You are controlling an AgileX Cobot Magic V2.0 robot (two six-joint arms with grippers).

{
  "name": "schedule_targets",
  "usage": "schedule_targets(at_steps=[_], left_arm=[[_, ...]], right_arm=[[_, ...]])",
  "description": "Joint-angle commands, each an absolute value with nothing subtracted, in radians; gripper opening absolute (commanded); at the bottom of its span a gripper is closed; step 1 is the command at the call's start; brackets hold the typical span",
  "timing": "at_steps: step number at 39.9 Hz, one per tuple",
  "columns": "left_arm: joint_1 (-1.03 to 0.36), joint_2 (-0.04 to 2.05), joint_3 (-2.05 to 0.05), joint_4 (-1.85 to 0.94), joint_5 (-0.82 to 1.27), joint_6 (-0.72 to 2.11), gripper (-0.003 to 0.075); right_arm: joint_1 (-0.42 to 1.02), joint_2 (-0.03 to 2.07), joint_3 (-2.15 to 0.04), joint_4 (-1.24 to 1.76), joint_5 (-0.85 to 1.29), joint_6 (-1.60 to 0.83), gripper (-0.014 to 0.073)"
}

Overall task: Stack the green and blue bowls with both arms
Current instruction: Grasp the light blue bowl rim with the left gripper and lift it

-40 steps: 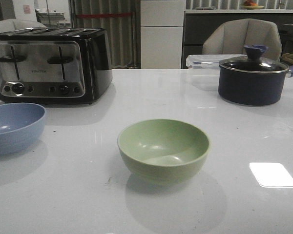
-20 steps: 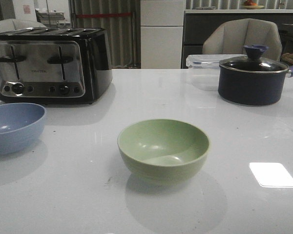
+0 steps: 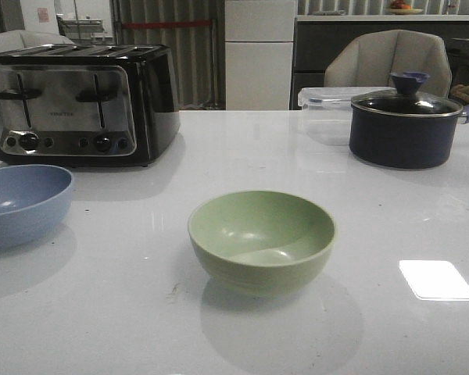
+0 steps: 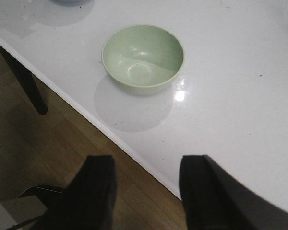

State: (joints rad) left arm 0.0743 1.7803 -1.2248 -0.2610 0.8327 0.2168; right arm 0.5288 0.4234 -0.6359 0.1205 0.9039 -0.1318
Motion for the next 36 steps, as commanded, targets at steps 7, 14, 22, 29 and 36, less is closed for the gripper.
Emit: schedule_targets(at_steps=[7, 14, 22, 29, 36], left_arm=[[0.076, 1.796, -1.254, -0.287, 0.739, 0.219, 0.0577], [0.076, 1.815, -1.254, -0.285, 0.741, 0.219, 0.0433], [0.076, 1.816, -1.254, -0.285, 0.741, 0.219, 0.026], [0.076, 1.816, -1.254, -0.285, 0.743, 0.219, 0.014], [0.076, 1.799, -1.255, -0.291, 0.775, 0.219, 0.0098]], right_arm=[[0.53, 0.429, -0.661, 0.121, 0.835, -0.145, 0.0426], [0.53, 0.429, -0.661, 0.121, 0.835, -0.145, 0.0426], [0.53, 0.429, -0.661, 0.121, 0.835, -0.145, 0.0426], [0.53, 0.429, -0.661, 0.121, 0.835, -0.145, 0.0426], [0.53, 0.429, -0.661, 0.121, 0.835, -0.145, 0.0426]])
